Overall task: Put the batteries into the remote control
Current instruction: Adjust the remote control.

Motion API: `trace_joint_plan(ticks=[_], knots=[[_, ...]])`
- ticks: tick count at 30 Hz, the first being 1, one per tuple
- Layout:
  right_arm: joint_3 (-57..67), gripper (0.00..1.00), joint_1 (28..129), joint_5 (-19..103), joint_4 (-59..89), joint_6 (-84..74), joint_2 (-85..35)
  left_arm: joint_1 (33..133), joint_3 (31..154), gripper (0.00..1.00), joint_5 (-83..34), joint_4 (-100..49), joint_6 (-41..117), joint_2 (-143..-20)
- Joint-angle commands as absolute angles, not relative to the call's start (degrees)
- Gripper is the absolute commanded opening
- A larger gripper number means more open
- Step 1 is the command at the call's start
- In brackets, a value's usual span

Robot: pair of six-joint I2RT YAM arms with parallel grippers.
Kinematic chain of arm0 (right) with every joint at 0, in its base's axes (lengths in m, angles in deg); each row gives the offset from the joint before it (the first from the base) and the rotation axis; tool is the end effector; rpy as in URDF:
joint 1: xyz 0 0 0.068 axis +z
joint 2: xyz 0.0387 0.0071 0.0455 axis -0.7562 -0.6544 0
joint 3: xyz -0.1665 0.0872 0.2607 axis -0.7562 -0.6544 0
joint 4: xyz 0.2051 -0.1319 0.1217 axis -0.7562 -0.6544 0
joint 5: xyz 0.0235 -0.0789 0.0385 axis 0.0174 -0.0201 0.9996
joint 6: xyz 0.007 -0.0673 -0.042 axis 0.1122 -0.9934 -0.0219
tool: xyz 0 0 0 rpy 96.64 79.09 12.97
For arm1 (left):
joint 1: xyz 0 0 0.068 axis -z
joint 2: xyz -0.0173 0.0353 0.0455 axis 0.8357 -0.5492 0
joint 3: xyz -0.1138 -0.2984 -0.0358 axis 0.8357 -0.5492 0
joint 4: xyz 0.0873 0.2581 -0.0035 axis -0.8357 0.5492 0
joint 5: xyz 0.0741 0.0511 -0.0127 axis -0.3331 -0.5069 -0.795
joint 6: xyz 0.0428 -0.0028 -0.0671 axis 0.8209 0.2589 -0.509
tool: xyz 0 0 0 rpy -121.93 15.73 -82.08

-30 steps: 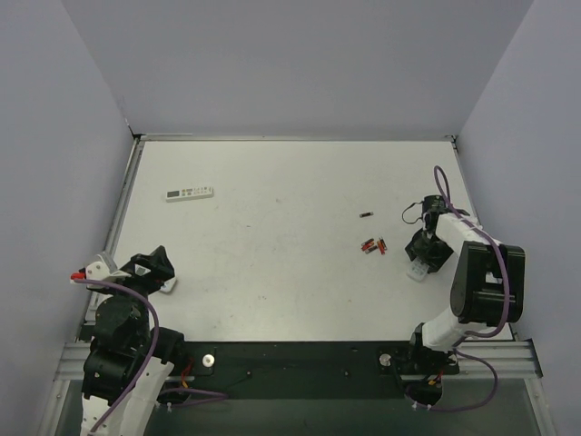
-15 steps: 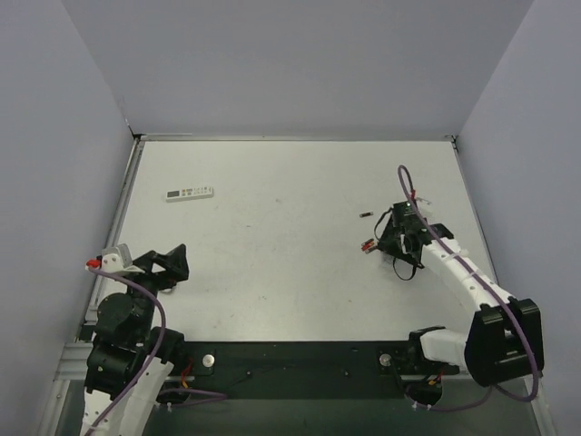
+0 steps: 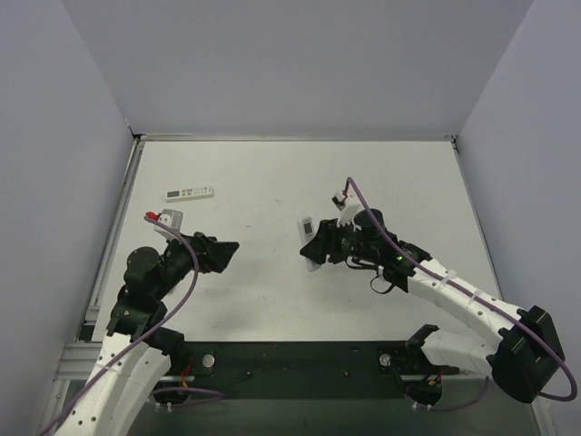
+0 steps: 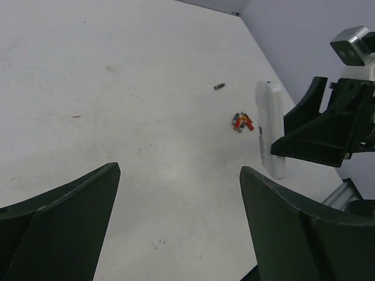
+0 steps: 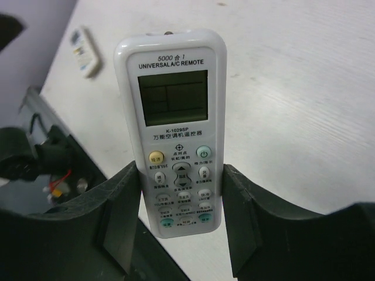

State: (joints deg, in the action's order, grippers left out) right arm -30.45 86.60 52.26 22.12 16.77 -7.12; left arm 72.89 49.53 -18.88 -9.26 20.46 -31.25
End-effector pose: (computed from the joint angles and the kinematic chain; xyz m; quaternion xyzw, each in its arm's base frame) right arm 0.2027 0.1819 0.3070 -0.1543 0.7843 0.4245 0.4253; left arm 0.1151 -0.0508 0.3001 -0.0039 0.7632 -0.3304 0.5552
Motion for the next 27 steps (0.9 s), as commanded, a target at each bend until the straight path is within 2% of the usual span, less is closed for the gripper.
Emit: trace_joint_plan(ticks=[1, 4, 8, 13, 24, 25, 27], knots=[[-31.5, 0.11, 91.5, 67.4, 40.3, 17.7, -8.3, 73.8, 44.9, 0.95, -3.3, -35.2, 9.7, -35.4], [-32.2, 0.12, 93.9, 70.8, 45.7, 19.1, -9.2, 75.7, 42.4, 0.95, -3.6, -43.5, 5.5, -37.5], [-32.6, 0.13, 95.3, 75.3, 53.0, 22.8, -11.1, 83.5, 41.6, 0.95, -8.6, -48.0, 6.4, -39.1], [-32.2, 0.13, 97.4, 77.6, 56.3, 23.9, -12.6, 87.8, 40.2, 0.95, -12.4, -54.5, 5.9, -40.6], [-32.9, 0.15, 99.1, 80.8, 61.6, 27.1, -13.4, 94.2, 40.5, 0.94, -16.1, -58.3, 5.0, -46.7], [-33.2, 0.15, 99.1, 80.7, 62.0, 27.1, -13.5, 95.0, 40.4, 0.93, -16.5, -59.1, 4.8, -46.8], [-33.4, 0.16, 99.2, 80.0, 61.9, 27.2, -13.6, 95.7, 40.3, 0.83, -17.5, -59.4, 4.3, -47.0]])
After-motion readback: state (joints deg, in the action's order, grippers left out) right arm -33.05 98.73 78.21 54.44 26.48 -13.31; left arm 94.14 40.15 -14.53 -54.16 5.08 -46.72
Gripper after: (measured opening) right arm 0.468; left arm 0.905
